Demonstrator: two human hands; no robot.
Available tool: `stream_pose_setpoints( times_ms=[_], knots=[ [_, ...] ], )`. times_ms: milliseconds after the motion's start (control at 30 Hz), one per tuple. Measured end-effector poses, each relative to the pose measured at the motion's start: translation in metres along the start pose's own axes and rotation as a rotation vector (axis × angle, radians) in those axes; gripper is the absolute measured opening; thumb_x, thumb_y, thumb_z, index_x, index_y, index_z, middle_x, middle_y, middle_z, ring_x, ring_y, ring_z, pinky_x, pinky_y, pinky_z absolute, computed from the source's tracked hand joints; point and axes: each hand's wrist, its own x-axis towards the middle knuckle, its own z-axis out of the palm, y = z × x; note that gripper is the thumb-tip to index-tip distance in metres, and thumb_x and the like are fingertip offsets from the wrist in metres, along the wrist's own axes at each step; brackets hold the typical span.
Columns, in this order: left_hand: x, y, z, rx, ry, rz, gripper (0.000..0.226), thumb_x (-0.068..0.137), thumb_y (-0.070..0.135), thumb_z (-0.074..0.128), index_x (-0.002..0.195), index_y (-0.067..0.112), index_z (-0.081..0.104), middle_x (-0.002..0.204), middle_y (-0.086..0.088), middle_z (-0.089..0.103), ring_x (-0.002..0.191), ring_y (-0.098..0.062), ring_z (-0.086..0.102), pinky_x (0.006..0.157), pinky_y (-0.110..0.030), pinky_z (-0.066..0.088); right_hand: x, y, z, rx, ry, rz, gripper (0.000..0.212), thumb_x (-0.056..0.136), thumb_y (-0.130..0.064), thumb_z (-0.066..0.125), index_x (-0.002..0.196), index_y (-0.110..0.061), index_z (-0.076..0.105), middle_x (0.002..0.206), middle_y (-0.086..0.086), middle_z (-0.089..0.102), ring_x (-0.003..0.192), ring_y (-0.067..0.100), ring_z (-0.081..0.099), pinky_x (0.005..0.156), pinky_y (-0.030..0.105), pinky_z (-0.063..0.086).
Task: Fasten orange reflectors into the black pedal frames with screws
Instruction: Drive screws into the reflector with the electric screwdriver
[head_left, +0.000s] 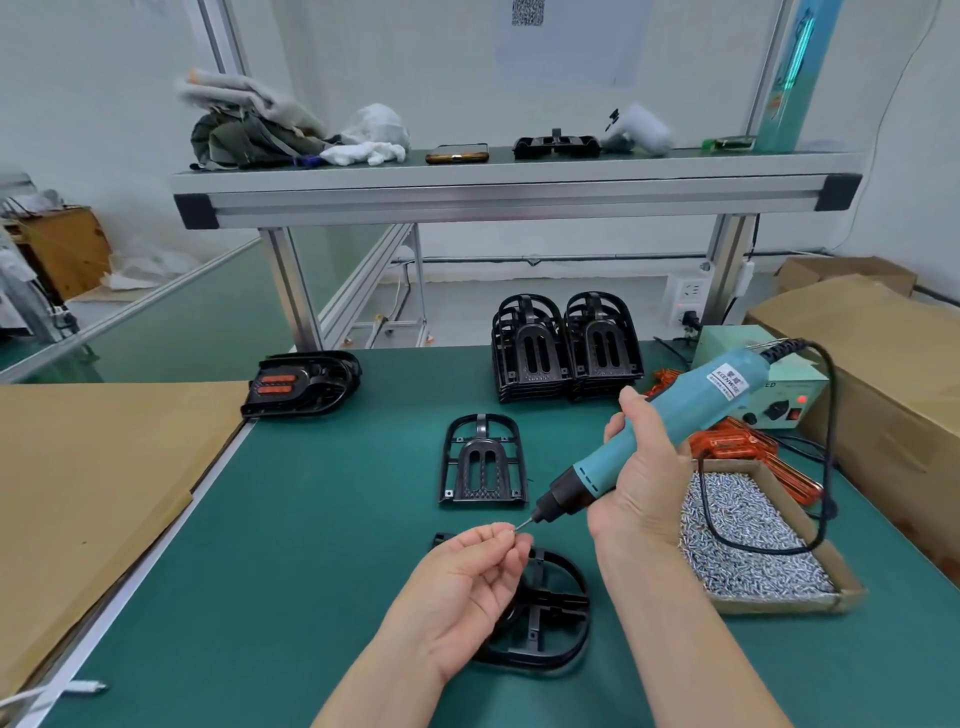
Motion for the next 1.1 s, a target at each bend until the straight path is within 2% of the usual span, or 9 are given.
stream_pose_setpoints(
  times_ms=[233,333,500,667,767,867,900,967,1100],
  knots=[
    [0.000,-0.008,0.000,0.021,0.031,0.109,0.010,0.081,-0.014,0.060,0.086,-0.005,0.062,0.080,-0.019,0.068,0.068,-0.019,0.070,0.060,-0.021,0.058,-0.005,0.003,0.000,-0.008,-0.011,-0.016,0.031,0.087,-0.010,0.073,0.063,-0.028,0.066,0.058,-0.017,0.057,0.059,0.004,0.053,0.069,0.023,0.043],
    [-0.002,-0.014,0.001,0.084,0.033,0.230,0.017,0.086,-0.015,0.057,0.079,-0.001,0.063,0.081,-0.019,0.070,0.071,-0.019,0.071,0.063,-0.020,0.058,-0.007,0.003,0.002,-0.014,0.043,-0.008,0.024,0.087,-0.012,0.074,0.077,-0.025,0.057,0.056,-0.016,0.055,0.055,0.003,0.052,0.068,0.025,0.042],
    [-0.004,-0.018,0.000,0.265,0.011,0.406,0.030,0.086,-0.015,0.059,0.071,0.009,0.070,0.088,-0.020,0.072,0.079,-0.022,0.072,0.067,-0.020,0.056,-0.005,0.004,0.002,-0.032,0.112,0.020,0.025,0.086,-0.016,0.075,0.076,-0.025,0.054,0.053,-0.014,0.053,0.050,0.002,0.049,0.065,0.026,0.040],
    [-0.004,-0.007,-0.007,0.659,-0.015,0.477,0.025,0.085,-0.009,0.065,0.101,0.010,0.062,0.096,-0.011,0.076,0.094,-0.025,0.073,0.072,-0.021,0.053,-0.003,0.007,-0.002,-0.011,0.114,0.075,0.023,0.086,-0.017,0.076,0.079,-0.026,0.056,0.053,-0.018,0.057,0.051,0.001,0.054,0.064,0.024,0.044],
    [-0.007,0.019,-0.025,1.142,0.005,0.612,0.046,0.077,0.028,0.076,0.117,0.038,0.056,0.116,0.019,0.068,0.106,-0.007,0.063,0.087,-0.016,0.045,-0.001,0.007,-0.005,-0.034,0.094,0.076,0.022,0.085,-0.018,0.076,0.082,-0.025,0.056,0.054,-0.017,0.056,0.056,0.003,0.053,0.068,0.026,0.043],
    [-0.008,0.050,-0.046,1.734,-0.174,0.532,0.096,0.058,0.060,0.076,0.140,0.059,0.025,0.141,0.052,0.017,0.143,0.012,0.012,0.113,-0.018,0.017,0.002,0.009,-0.008,-0.082,0.053,0.048,0.021,0.084,-0.021,0.077,0.086,-0.024,0.056,0.056,-0.011,0.053,0.055,0.005,0.050,0.068,0.029,0.041],
    [-0.007,0.056,-0.052,1.861,-0.226,0.440,0.112,0.055,0.063,0.077,0.147,0.056,0.013,0.142,0.053,0.002,0.145,0.011,-0.005,0.117,-0.023,0.009,0.001,0.011,-0.009,-0.099,0.034,0.036,0.022,0.083,-0.022,0.078,0.086,-0.023,0.056,0.057,-0.010,0.052,0.054,0.005,0.049,0.066,0.028,0.041],
    [-0.002,0.059,-0.060,1.997,-0.266,0.315,0.129,0.054,0.064,0.079,0.154,0.044,0.001,0.145,0.045,-0.006,0.145,0.006,-0.016,0.121,-0.030,0.003,-0.003,0.017,-0.012,-0.137,-0.021,0.008,0.026,0.077,-0.027,0.079,0.082,-0.021,0.054,0.058,-0.009,0.050,0.053,0.004,0.048,0.060,0.022,0.043],
    [0.005,0.047,-0.063,1.963,-0.203,0.320,0.130,0.052,0.066,0.079,0.157,0.036,0.007,0.158,0.021,0.008,0.148,0.000,0.000,0.123,-0.031,0.008,-0.014,0.029,-0.012,-0.204,-0.129,-0.047,0.027,0.073,-0.030,0.079,0.079,-0.016,0.057,0.057,-0.009,0.053,0.054,0.004,0.050,0.055,0.015,0.044]
  ],
)
